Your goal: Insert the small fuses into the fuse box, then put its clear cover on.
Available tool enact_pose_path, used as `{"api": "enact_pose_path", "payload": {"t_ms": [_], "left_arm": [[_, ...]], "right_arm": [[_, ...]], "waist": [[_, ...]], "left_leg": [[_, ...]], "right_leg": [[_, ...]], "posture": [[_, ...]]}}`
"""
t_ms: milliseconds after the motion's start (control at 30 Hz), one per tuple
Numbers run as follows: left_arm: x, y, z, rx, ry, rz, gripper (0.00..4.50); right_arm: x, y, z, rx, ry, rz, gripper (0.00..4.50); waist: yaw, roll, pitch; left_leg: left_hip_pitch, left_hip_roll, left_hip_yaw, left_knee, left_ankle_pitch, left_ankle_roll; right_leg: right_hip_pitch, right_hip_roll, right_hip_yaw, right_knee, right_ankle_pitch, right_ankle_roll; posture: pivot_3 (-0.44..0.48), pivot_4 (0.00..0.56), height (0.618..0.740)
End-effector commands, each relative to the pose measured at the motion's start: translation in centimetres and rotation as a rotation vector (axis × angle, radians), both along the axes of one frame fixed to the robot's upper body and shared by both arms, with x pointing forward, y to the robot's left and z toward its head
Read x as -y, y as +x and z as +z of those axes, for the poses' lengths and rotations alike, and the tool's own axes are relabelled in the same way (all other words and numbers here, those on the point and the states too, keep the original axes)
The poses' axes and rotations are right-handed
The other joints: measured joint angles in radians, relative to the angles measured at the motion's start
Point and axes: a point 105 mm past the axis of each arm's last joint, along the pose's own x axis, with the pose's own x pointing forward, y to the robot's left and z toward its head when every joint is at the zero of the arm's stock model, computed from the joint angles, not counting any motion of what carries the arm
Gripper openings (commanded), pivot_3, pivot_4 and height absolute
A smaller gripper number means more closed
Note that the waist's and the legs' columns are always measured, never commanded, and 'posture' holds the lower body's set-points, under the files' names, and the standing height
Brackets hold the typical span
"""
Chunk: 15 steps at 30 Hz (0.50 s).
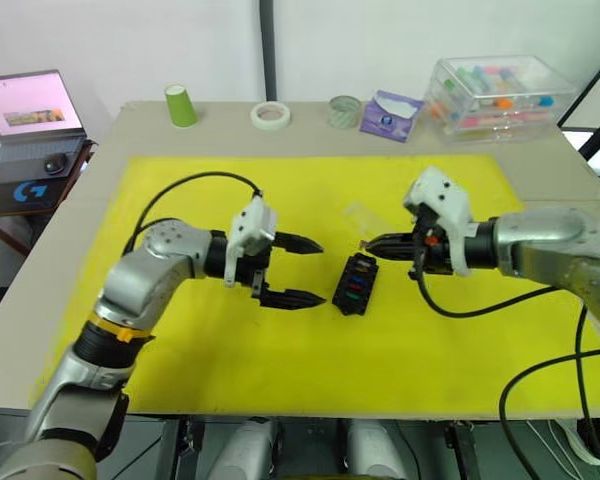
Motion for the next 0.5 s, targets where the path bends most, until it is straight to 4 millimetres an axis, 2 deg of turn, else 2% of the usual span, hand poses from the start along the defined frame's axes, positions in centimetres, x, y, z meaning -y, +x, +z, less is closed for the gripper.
{"api": "enact_pose_path", "payload": {"t_ms": [33,500], "left_arm": [[0.4,0.6,0.5,0.086,-0.014,0.033,4.46],[1.1,1.1,0.2,0.084,-0.055,0.089,4.46]], "right_arm": [[-0.2,0.4,0.8,0.075,-0.006,0.026,0.0],[0.5,2.2,-1.1,0.084,-0.045,0.048,0.0]], "waist": [[0.0,0.0,0.0],[0.001,0.0,0.0]], "left_leg": [[0.0,0.0,0.0,0.0,0.0,0.0],[0.0,0.0,0.0,0.0,0.0,0.0]], "right_leg": [[0.0,0.0,0.0,0.0,0.0,0.0],[0.0,0.0,0.0,0.0,0.0,0.0]], "posture": [[0.0,0.15,0.74],[0.0,0.15,0.74]]}}
